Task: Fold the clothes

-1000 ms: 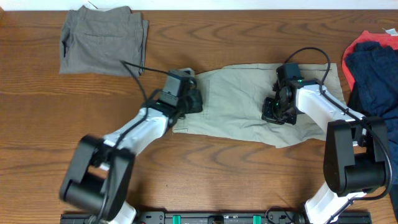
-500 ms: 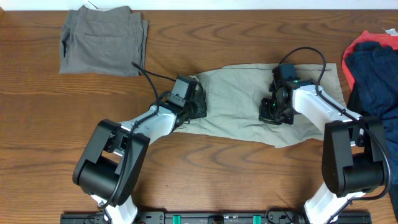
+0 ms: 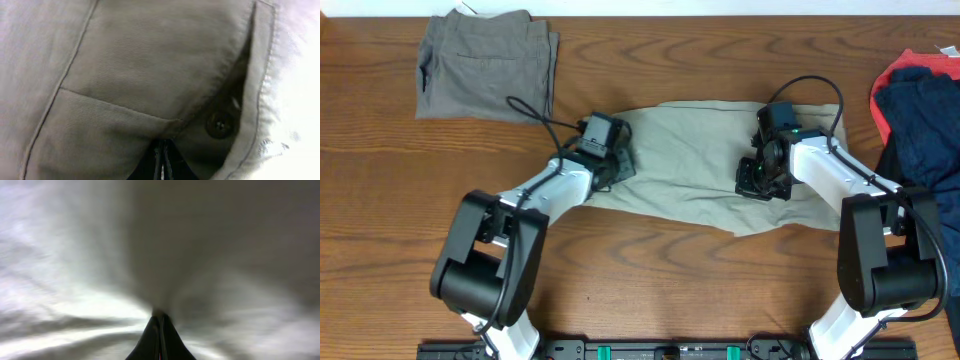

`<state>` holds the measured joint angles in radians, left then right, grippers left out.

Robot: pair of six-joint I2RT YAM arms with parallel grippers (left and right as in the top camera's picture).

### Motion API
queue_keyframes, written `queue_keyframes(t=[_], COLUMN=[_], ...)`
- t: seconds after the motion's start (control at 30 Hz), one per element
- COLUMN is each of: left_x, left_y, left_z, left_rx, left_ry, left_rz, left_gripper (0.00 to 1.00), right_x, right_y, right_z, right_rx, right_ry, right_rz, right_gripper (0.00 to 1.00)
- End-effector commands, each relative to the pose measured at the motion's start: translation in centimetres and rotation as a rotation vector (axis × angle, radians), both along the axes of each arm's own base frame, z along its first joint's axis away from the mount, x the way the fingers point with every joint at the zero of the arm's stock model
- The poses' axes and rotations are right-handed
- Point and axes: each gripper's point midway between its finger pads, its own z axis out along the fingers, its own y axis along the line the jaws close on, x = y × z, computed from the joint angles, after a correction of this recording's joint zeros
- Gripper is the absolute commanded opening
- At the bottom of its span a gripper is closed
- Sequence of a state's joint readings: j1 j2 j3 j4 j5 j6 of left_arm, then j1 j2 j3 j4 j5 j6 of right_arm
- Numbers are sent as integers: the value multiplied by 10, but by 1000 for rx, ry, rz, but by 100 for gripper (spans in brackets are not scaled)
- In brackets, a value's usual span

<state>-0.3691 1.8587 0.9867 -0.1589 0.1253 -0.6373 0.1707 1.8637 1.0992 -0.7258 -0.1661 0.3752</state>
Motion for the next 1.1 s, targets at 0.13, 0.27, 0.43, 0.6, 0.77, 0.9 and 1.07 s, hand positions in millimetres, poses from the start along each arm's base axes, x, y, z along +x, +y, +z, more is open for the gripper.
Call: queue_keyframes(t=[0.13,0.27,0.43,0.6,0.77,0.9,1.07], left_x=[-46,-42,-48,-44,-35,-29,-17], left_y=[83,88,94,93,68,43,18], left_z=[-37,-14,21,66,98,95,70], left_rx=[218,256,283,251,106,-9,-63], left_ry=[193,141,97,-21,-127,-130,-116], left_rz=[182,63,32,47,6,-58,-114], left_gripper=[6,6,6,6,6,6,7], right_x=[2,0,-4,-5,-7,-6,-6], right_y=[-4,-12,-14,-14,-14,-14,-14], right_z=[-5,-6,-7,-7,-7,-7,-7], right_rx=[-41,-81,-93,-92,-90,-90,-90], right_ry=[1,14,34,39,46,43,43], right_rz=[-9,-46,-95,-101,-100,-100,-100], right_gripper=[1,1,1,1,1,1,1])
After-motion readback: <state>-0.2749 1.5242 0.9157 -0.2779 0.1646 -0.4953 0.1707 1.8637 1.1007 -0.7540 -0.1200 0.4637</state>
